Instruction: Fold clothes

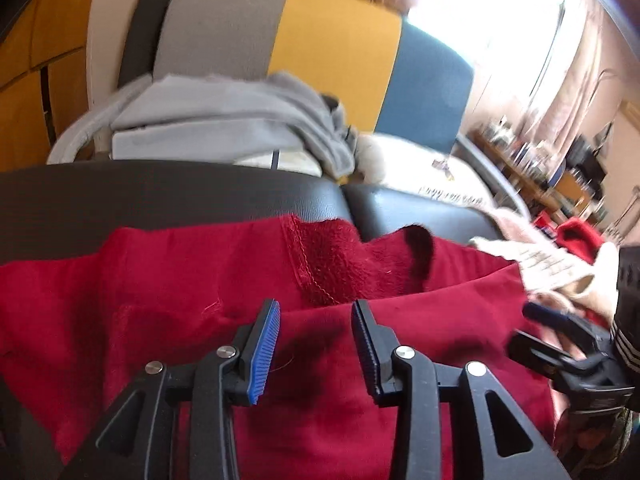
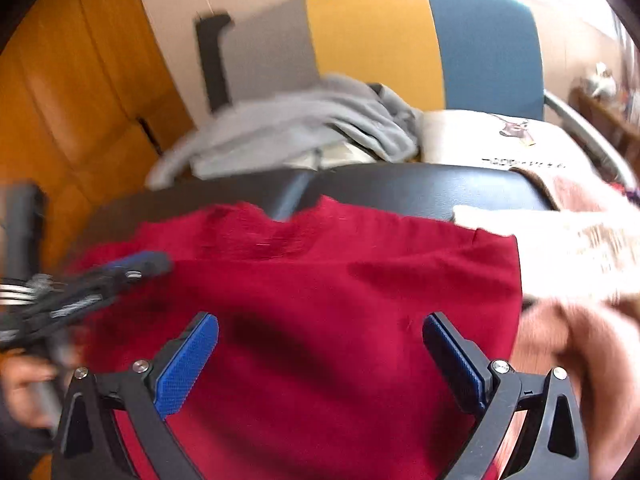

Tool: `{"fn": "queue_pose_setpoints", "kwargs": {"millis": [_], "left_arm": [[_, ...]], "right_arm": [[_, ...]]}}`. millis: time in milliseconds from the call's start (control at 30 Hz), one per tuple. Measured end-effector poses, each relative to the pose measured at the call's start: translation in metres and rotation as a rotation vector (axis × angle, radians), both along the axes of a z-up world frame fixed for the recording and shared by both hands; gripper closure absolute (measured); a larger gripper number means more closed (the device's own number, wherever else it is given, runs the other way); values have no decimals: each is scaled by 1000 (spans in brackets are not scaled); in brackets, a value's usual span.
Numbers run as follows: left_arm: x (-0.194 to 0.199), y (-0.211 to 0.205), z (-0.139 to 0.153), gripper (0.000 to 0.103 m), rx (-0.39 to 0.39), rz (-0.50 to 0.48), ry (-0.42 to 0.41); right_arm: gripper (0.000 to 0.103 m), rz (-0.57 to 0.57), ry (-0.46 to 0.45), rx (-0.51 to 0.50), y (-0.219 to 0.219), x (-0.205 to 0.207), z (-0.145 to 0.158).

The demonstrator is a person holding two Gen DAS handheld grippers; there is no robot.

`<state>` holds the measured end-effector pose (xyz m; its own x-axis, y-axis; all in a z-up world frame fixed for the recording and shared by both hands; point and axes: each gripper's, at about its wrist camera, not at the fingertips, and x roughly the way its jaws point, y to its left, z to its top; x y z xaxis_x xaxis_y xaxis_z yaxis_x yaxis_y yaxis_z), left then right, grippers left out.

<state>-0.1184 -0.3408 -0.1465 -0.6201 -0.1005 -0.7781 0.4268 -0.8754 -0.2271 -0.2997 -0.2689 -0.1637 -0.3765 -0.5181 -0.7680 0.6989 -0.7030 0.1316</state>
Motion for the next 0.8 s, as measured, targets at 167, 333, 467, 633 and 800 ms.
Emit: {"fn": "queue_pose_setpoints", "kwargs": {"millis": [167,333,467,633,800], "left_arm": [[-2,3,-17,62,-93,17,42],[-1,1,-19,62,-77,36,60],[1,-1,-17,62,-67,39,65],[39,-13,0,63,56,94,114],[171,-31,21,62,-18,294,130]], "right_arm": [[0,-63,68,72,-4,-17,-30],[0,-65,90,68,-3,-16,-31],[0,-66,100,63,-2,-15,-31],[0,-65,101,61,-1,-12,-32],[0,-64,98,56,0,-12,-32]]}}
